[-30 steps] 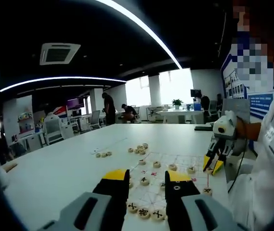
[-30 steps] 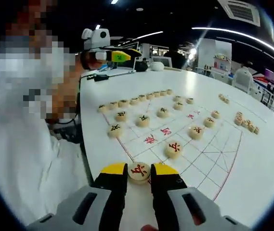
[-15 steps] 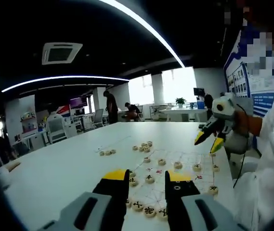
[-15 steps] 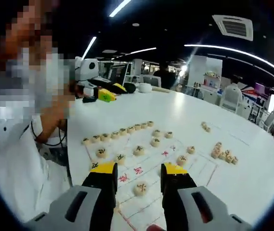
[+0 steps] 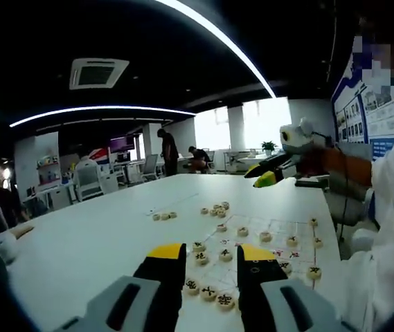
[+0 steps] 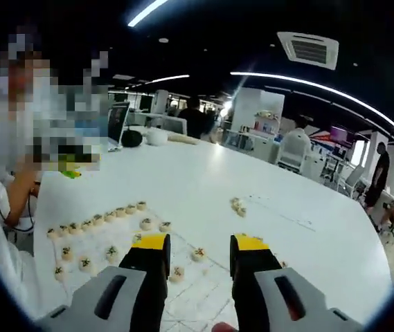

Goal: Pick up the chess pieces one by one and place each piece onto its starting position on the chessboard, setting the pieces on their correct points until all the chess pieces are arranged in the starting layout

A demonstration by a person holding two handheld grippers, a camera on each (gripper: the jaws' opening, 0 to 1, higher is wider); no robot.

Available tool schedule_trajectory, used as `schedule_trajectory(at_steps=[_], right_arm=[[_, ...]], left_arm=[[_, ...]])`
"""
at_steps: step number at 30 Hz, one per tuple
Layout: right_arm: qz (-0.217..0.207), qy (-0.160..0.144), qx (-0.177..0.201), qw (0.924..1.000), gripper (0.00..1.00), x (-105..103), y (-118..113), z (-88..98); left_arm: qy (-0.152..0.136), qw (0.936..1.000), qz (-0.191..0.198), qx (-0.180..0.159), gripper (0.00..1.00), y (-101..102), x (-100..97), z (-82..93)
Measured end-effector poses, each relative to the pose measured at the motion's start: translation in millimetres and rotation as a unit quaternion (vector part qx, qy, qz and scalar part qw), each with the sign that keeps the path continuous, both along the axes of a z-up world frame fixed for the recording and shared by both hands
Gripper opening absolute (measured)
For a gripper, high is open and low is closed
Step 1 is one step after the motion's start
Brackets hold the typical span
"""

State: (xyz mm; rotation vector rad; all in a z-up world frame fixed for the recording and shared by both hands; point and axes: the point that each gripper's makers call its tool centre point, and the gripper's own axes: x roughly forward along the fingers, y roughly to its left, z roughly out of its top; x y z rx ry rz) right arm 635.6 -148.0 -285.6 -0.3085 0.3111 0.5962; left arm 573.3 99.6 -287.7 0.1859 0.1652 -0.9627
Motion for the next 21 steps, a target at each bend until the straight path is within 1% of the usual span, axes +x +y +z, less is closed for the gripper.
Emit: schedule_trajectory(at_steps=[1, 2, 3, 4, 5, 6, 8, 9, 12, 15, 19, 21], right_arm=[[-0.02, 0.006, 0.003, 0.9998, 0.35, 6.6, -11.0, -3.6], [-0.035, 0.013, 0.012, 0.9992, 0.35, 11.1, -19.9, -7.2], [-0.048, 0.026, 0.026, 0.9982, 0.35, 14.1, -29.9, -13.1], [-0.058, 0.03, 0.037, 0.9972, 0.35, 15.7, -35.3, -15.4], [-0.076, 0.038, 0.052, 0.995, 0.35, 18.0, -46.3, -21.2], [-0.085, 0.047, 0.058, 0.9936, 0.34, 16.7, -51.2, -27.8], [-0.097, 0.058, 0.064, 0.9916, 0.33, 16.3, -58.9, -36.0], [-0.106, 0.063, 0.064, 0.9903, 0.33, 20.3, -68.6, -40.6], [-0.12, 0.066, 0.064, 0.9885, 0.33, 27.8, -81.0, -47.9], [-0.126, 0.068, 0.064, 0.9876, 0.32, 38.2, -87.0, -52.6], [-0.114, 0.08, 0.06, 0.9885, 0.31, 48.9, -78.6, -64.0], [-0.105, 0.09, 0.046, 0.9894, 0.31, 57.0, -76.0, -72.0]], left_arm=[[-0.001, 1.0, 0.0, 0.0, 0.31, -0.4, -0.5, 0.7], [-0.002, 1.0, -0.001, 0.0, 0.31, -0.7, -0.9, 1.2], [-0.004, 1.0, -0.002, 0.0, 0.31, -1.2, -1.6, 2.2], [-0.005, 1.0, -0.002, 0.0, 0.31, -1.5, -2.0, 2.6], [-0.005, 1.0, -0.003, 0.001, 0.31, -1.9, -2.2, 2.7], [-0.006, 1.0, -0.003, 0.002, 0.31, -2.6, -2.5, 2.5], [-0.006, 1.0, -0.005, 0.003, 0.31, -3.7, -2.8, 2.1], [-0.006, 1.0, -0.006, 0.003, 0.31, -4.6, -2.9, 1.7], [-0.005, 1.0, -0.005, 0.005, 0.31, -5.2, -2.5, 1.1], [-0.006, 1.0, -0.002, 0.003, 0.31, -3.7, -2.6, 2.4], [-0.008, 1.0, 0.002, 0.001, 0.31, -1.9, -1.5, 4.1], [-0.007, 1.0, 0.001, 0.001, 0.31, -3.5, -1.0, 3.2]])
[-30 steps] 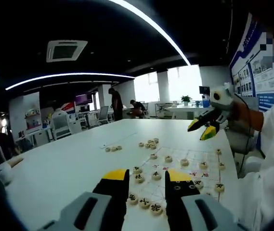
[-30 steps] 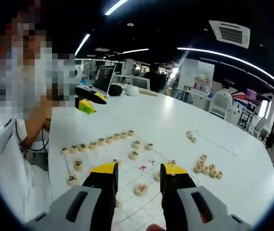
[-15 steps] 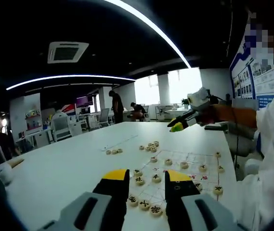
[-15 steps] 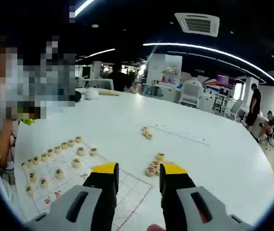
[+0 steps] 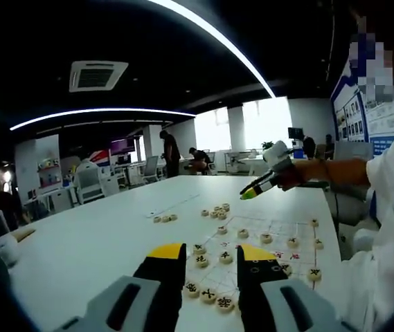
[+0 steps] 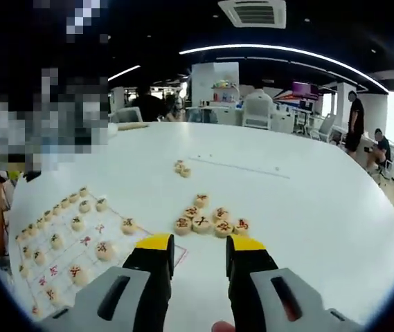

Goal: Pick up the chess pieces one by one and place each piece onto its starting position on the chessboard, setting the pieces on their correct points until all the chess pieces are arranged in the starting layout

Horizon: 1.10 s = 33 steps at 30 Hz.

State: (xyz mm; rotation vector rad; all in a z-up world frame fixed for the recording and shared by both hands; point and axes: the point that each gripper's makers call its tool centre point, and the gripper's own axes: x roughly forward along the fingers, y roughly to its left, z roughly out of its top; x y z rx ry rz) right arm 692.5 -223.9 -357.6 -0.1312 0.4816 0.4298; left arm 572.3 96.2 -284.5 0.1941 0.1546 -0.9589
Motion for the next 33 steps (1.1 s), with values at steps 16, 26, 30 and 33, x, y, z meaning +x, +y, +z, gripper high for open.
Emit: schedule_trajectory(at_steps=[16, 26, 30, 33], right_arm=[[0.004, 0.029, -0.019, 0.9994, 0.24, 35.7, 17.6, -39.4], [-0.001, 0.019, -0.021, 0.9996, 0.24, 46.2, 16.1, -35.8], [-0.004, 0.015, -0.014, 0.9998, 0.25, 55.0, 16.7, -36.1], [-0.005, 0.014, -0.008, 0.9999, 0.25, 57.0, 18.7, -36.3]], left_arm=[[-0.003, 0.9999, -0.01, 0.006, 0.31, -5.8, -5.6, -0.7], [-0.002, 0.9999, -0.01, 0.008, 0.31, -7.1, -5.5, -2.6], [-0.004, 0.9999, -0.014, 0.009, 0.31, -8.9, -7.7, -1.6], [-0.003, 0.9999, -0.013, 0.008, 0.31, -8.1, -7.2, -1.6]])
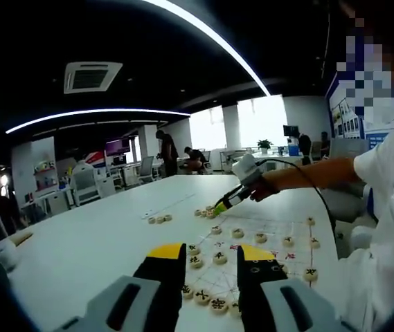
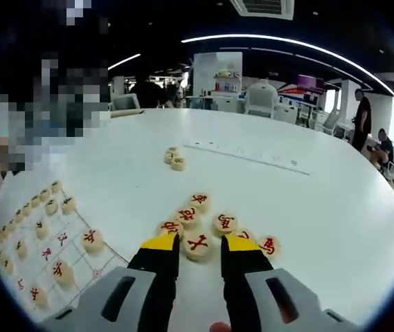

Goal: Pick up the chess pieces one by one and place each piece onto its starting position on the chessboard, setting the pieces on their correct points until all the chess pieces are arranged in the starting layout

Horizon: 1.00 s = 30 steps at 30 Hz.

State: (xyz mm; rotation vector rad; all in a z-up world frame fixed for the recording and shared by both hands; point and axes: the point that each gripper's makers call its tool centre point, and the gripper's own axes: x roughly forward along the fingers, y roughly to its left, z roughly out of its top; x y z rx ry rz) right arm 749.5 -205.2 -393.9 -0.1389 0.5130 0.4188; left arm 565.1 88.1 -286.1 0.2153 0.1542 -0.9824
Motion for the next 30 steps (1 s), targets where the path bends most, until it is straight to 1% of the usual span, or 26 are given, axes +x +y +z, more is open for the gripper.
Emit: schedule_trajectory(at_steps=[2, 5, 7, 10, 11, 12, 13, 14, 17, 19, 23, 24, 26, 28, 30], right_arm=[[0.0, 0.002, 0.004, 1.0, 0.25, -0.5, -0.9, 0.7], [0.006, 0.007, 0.007, 0.9999, 0.26, -6.9, -1.6, -0.4], [0.01, 0.012, 0.004, 0.9999, 0.26, -9.7, -2.2, -4.5], [0.014, 0.017, -0.007, 0.9997, 0.27, -7.6, -2.0, -11.9], [0.016, 0.008, -0.012, 0.9998, 0.27, -3.5, -2.0, -11.5], [0.018, 0.01, -0.014, 0.9997, 0.26, -1.7, -1.4, -12.1], [0.02, -0.002, -0.026, 0.9995, 0.25, 1.9, -2.5, -10.7], [0.023, -0.008, -0.036, 0.9991, 0.2, 3.9, -2.7, -10.3], [0.036, -0.022, -0.036, 0.9985, 0.19, 2.3, 3.9, -8.5], [0.04, -0.038, -0.032, 0.998, 0.19, 0.9, 5.5, -2.1], [0.039, -0.056, -0.022, 0.9974, 0.19, -6.8, 7.2, 12.4], [0.041, -0.071, -0.017, 0.9965, 0.19, -12.6, 8.8, 24.6], [0.055, -0.09, -0.03, 0.9939, 0.19, -19.6, 11.1, 35.9], [0.063, -0.096, -0.03, 0.9929, 0.19, -28.3, 13.2, 42.3], [0.076, -0.097, -0.019, 0.9922, 0.19, -42.1, 15.9, 50.1]], left_arm=[[0.001, 1.0, 0.001, 0.001, 0.31, 0.9, 0.7, -0.8], [0.0, 1.0, 0.002, 0.001, 0.31, 1.3, 0.9, -0.7], [0.0, 1.0, 0.0, 0.001, 0.31, 0.8, 0.3, -0.4], [0.0, 1.0, -0.001, 0.002, 0.31, -0.6, 0.5, -0.7], [0.0, 1.0, -0.002, 0.002, 0.31, -0.9, 0.2, -0.9], [0.0, 1.0, -0.003, 0.002, 0.31, -1.2, -0.2, -0.9], [0.0, 1.0, -0.003, 0.003, 0.31, -0.9, -0.8, -0.8], [-0.001, 1.0, -0.002, 0.003, 0.31, -0.3, -0.9, -0.6], [-0.001, 1.0, 0.001, 0.002, 0.31, 2.2, 0.1, -0.1], [-0.001, 1.0, 0.003, 0.001, 0.31, 3.2, 1.1, -0.1], [0.001, 1.0, 0.003, 0.001, 0.31, 2.5, 1.7, -1.0], [0.0, 1.0, 0.0, 0.002, 0.31, 1.2, 0.7, -1.3], [0.0, 1.0, -0.002, 0.002, 0.31, 0.5, -0.4, -0.7], [-0.001, 1.0, -0.001, 0.001, 0.31, 0.5, -0.9, 0.1], [-0.002, 1.0, -0.001, 0.001, 0.31, 1.0, -1.3, 0.8]])
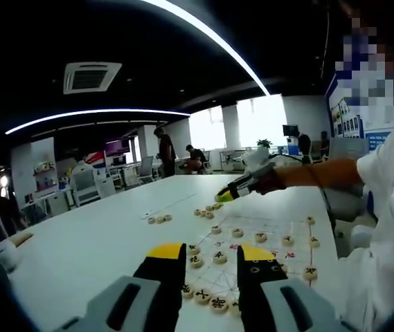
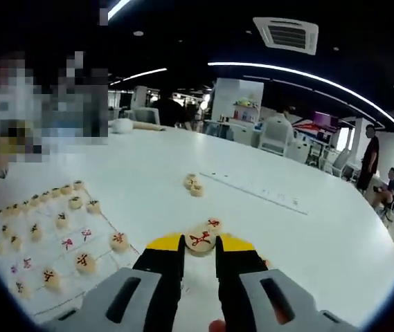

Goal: Pick up the chess pieces one by one and place each piece onto its starting position on the chessboard, setting the pieces on their correct points until all the chess pieces are arranged in the starting layout

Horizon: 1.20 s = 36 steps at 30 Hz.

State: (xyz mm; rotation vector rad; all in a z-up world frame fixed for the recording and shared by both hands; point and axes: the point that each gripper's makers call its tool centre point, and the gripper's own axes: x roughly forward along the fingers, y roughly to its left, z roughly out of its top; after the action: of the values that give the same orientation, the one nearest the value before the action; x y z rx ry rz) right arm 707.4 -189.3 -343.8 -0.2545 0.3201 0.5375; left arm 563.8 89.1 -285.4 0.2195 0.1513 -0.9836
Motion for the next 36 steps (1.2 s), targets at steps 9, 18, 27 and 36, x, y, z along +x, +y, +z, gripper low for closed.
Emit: schedule_trajectory(at_steps=[9, 18, 27, 36], right_arm=[[0.064, -0.019, -0.024, 0.9975, 0.19, -74.2, 4.7, 13.5], [0.039, -0.008, -0.039, 0.9985, 0.19, -103.0, -21.3, -12.5], [0.043, 0.035, -0.021, 0.9982, 0.19, -100.0, -15.4, -41.3], [0.064, 0.058, -0.029, 0.9958, 0.19, -106.9, -2.8, -56.5]], left_arm=[[-0.003, 1.0, -0.001, 0.0, 0.31, -0.9, -1.5, 2.5], [-0.005, 1.0, -0.004, 0.001, 0.31, -3.1, -2.5, 3.0], [-0.004, 1.0, -0.004, 0.002, 0.31, -3.7, -2.8, 2.4], [-0.003, 1.0, -0.004, 0.001, 0.31, -2.6, -1.6, 1.6]])
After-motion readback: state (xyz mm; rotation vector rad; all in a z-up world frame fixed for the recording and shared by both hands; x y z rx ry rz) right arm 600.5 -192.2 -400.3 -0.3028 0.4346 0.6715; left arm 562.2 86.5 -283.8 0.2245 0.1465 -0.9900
